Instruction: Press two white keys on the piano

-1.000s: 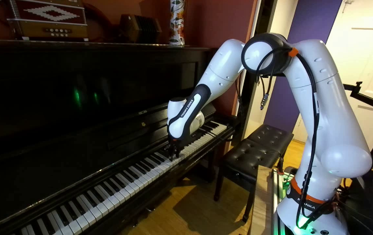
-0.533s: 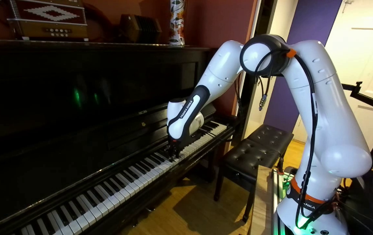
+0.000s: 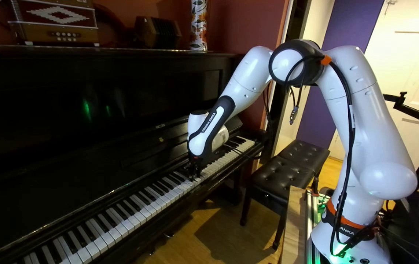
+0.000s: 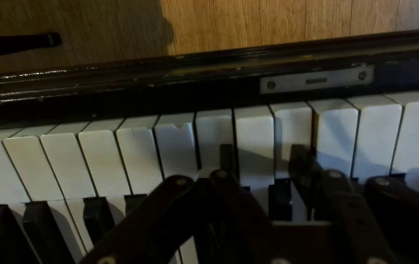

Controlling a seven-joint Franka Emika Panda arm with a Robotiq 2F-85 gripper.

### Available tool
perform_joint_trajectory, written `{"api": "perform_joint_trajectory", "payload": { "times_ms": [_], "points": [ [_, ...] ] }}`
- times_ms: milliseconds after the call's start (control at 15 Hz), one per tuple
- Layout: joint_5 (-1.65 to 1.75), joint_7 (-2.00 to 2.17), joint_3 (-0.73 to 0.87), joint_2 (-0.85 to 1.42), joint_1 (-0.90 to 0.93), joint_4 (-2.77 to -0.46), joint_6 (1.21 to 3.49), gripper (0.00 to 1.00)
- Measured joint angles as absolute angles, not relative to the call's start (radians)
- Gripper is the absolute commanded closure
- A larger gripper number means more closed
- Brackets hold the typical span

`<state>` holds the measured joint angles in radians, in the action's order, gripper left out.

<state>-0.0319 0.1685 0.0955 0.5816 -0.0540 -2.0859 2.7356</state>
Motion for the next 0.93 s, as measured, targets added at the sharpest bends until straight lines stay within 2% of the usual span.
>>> {"api": "perform_joint_trajectory", "payload": {
  "times_ms": [733, 933],
  "points": [
    [-0.034, 0.169, 0.096, 0.571, -0.062, -2.086, 2.750, 0.60],
    [-0.035, 0.168, 0.095, 0.548, -0.068, -2.099, 2.751, 0.58]
  ]
}}
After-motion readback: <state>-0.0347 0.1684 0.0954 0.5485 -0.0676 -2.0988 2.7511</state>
